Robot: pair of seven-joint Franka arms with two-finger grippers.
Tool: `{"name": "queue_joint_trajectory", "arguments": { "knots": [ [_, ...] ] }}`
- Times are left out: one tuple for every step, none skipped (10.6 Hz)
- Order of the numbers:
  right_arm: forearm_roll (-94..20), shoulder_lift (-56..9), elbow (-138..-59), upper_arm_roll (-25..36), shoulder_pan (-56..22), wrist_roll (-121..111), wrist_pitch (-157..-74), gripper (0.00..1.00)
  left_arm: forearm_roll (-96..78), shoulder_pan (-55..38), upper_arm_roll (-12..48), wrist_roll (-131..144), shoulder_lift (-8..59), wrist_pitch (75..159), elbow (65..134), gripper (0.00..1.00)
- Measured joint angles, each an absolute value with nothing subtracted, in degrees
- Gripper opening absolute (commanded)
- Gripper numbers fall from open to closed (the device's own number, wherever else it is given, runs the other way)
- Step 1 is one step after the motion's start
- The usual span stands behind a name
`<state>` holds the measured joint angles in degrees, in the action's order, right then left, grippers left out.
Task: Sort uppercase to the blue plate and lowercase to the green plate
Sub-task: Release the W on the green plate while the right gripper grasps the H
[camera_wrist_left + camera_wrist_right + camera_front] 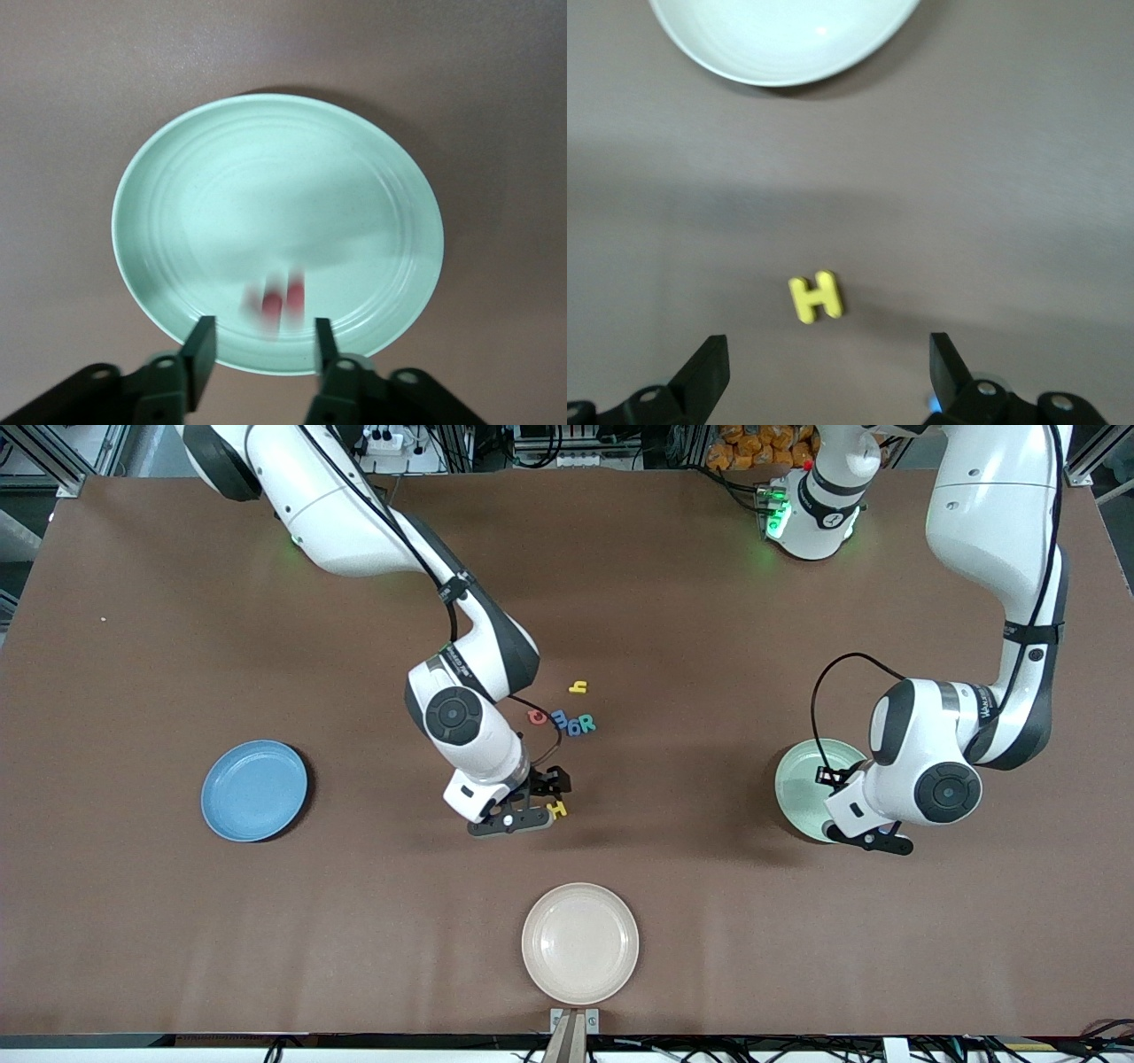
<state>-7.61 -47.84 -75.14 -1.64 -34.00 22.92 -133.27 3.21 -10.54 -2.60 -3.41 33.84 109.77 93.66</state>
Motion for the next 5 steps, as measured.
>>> {"name": "queue_joint_trajectory", "arguments": {
  "knots": [
    [-7.5,-49.4,-73.8,-1.6,-34.8,22.9,-134.6,1.0,3.2,-10.5,-2.6,-3.4,33.7,109.8,93.6,1.0],
    [-7.0,-50.9,-72.8,-1.5,-35.3,22.9,-135.3,1.0,3.2,-10.5,-2.7,-3.4,33.4,109.8,93.6,1.0],
    [-5.6,-52.2,-72.4,-1.5,-35.4,22.9,-135.4,1.0,3.2,-10.6,-2.7,-3.4,32.8,109.8,93.5,1.0],
    [-4.0,-53.2,-72.2,-1.5,-35.5,22.9,-135.5,1.0,3.2,-10.8,-2.6,-3.4,31.9,109.8,93.3,1.0],
    [-2.7,-54.1,-72.1,-1.5,-35.6,22.9,-135.7,1.0,3.2,-11.1,-2.6,-3.4,30.7,109.6,92.9,1.0]
  ]
}}
